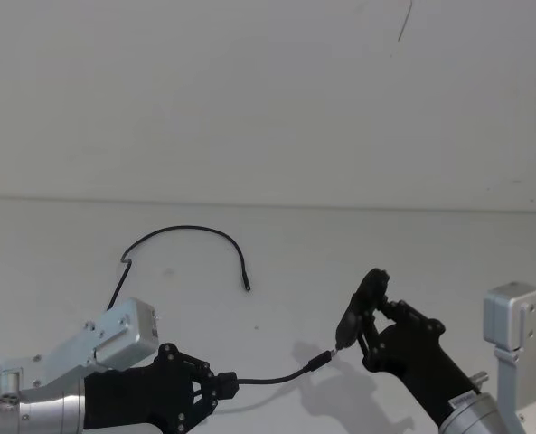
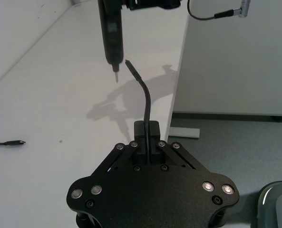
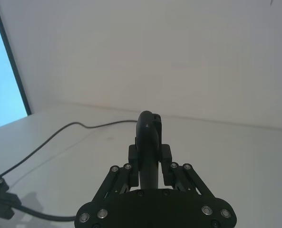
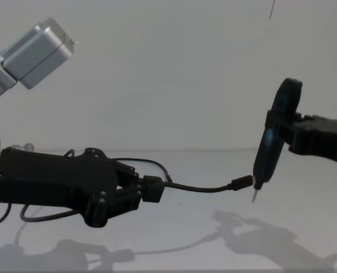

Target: Pick up the data cable with the one hand.

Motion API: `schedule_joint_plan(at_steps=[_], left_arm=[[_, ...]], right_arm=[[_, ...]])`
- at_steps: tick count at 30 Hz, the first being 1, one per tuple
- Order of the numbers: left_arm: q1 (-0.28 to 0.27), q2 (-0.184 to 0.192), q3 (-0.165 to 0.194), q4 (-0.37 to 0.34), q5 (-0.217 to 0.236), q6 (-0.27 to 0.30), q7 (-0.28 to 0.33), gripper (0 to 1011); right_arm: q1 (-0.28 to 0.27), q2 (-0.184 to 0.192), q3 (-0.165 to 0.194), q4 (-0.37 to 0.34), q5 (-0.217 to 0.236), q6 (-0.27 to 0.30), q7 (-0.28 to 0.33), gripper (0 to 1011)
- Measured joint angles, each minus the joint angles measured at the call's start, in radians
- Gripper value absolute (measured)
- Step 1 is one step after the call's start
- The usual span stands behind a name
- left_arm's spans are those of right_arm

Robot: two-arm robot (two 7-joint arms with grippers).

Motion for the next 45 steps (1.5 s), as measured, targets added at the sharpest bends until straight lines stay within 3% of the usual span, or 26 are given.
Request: schedule_joint_plan(at_steps=[14,34,45], left_arm=[[0.000,0.000,0.000,0.000,0.000,0.000,0.000,50],[0.000,0.000,0.000,0.001,0.000,0.000,0.001,50],[0.009,-0.009,0.007,0.024,0.005,0.004,0.035,50]], right_arm=[[-0.010,-0.018,0.006,0.016,0.015,0.022,0.005,269],[-0.011,-0.036,0.027,0.010,0.024,-0.014,0.008,269],[-0.010,-0.039,0.030,0.007,0.026,-0.026,0.011,269]])
